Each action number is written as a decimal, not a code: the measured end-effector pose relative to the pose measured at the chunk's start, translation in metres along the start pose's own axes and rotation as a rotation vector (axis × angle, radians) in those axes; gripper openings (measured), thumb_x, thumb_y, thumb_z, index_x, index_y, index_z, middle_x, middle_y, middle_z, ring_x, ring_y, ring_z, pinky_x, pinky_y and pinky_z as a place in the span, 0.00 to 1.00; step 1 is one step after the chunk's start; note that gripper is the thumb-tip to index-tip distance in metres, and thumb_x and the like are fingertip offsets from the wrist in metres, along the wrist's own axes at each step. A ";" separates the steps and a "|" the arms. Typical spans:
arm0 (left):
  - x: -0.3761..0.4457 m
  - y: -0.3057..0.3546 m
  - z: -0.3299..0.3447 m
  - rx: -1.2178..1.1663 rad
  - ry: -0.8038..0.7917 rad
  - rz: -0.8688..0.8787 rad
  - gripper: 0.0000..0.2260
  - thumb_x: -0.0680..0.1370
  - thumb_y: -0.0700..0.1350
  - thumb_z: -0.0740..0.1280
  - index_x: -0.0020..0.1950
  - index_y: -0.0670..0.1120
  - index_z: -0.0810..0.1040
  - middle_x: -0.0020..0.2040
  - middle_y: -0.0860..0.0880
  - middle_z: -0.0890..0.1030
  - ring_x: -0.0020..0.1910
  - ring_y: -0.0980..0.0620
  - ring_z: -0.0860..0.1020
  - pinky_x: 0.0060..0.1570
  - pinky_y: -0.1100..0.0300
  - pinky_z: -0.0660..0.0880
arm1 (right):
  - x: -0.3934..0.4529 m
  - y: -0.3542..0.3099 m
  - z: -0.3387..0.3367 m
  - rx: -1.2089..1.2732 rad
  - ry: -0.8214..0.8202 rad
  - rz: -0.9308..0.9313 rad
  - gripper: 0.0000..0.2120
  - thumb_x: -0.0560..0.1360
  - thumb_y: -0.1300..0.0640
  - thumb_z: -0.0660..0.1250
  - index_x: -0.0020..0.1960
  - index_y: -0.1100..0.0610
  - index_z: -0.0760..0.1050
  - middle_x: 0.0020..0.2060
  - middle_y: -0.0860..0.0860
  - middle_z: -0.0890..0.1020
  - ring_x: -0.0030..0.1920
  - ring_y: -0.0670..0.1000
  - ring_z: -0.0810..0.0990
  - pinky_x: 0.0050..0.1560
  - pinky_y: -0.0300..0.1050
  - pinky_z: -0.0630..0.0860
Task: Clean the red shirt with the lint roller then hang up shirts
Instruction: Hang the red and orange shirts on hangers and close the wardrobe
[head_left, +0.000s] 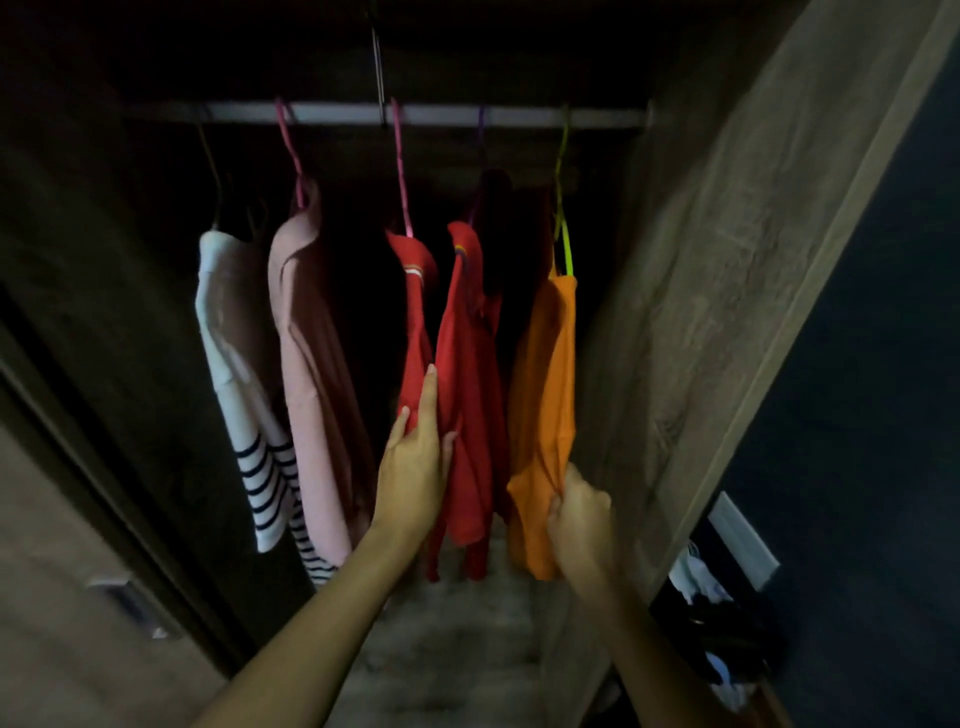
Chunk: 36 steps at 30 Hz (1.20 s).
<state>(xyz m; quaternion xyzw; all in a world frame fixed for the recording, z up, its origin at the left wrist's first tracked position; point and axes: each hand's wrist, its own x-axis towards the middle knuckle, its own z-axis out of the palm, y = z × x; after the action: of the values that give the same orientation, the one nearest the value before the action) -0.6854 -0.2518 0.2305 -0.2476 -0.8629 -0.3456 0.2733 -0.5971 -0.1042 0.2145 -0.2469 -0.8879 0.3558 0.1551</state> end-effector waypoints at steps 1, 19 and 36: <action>-0.004 -0.003 0.001 -0.024 -0.022 -0.015 0.32 0.77 0.38 0.67 0.78 0.42 0.55 0.50 0.36 0.81 0.49 0.38 0.80 0.59 0.45 0.76 | -0.002 0.005 0.006 -0.022 -0.031 0.016 0.13 0.78 0.61 0.59 0.60 0.60 0.76 0.51 0.59 0.82 0.52 0.58 0.81 0.49 0.37 0.70; -0.065 -0.081 -0.114 0.067 0.010 0.199 0.09 0.78 0.40 0.65 0.56 0.41 0.79 0.54 0.45 0.82 0.54 0.47 0.79 0.63 0.52 0.69 | -0.078 -0.040 0.105 0.161 0.408 -0.300 0.39 0.77 0.54 0.66 0.78 0.62 0.46 0.78 0.59 0.48 0.78 0.54 0.51 0.75 0.54 0.58; -0.006 -0.311 -0.366 0.792 -0.086 0.296 0.56 0.64 0.63 0.74 0.79 0.49 0.42 0.78 0.35 0.47 0.76 0.33 0.45 0.67 0.30 0.41 | -0.214 -0.249 0.335 0.059 0.270 -0.664 0.33 0.77 0.56 0.64 0.76 0.64 0.54 0.76 0.59 0.58 0.77 0.56 0.56 0.71 0.60 0.63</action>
<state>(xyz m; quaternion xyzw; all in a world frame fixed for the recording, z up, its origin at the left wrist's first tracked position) -0.7624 -0.7194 0.3067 -0.2590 -0.8946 0.0662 0.3580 -0.6525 -0.5630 0.1356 0.0147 -0.8807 0.2757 0.3850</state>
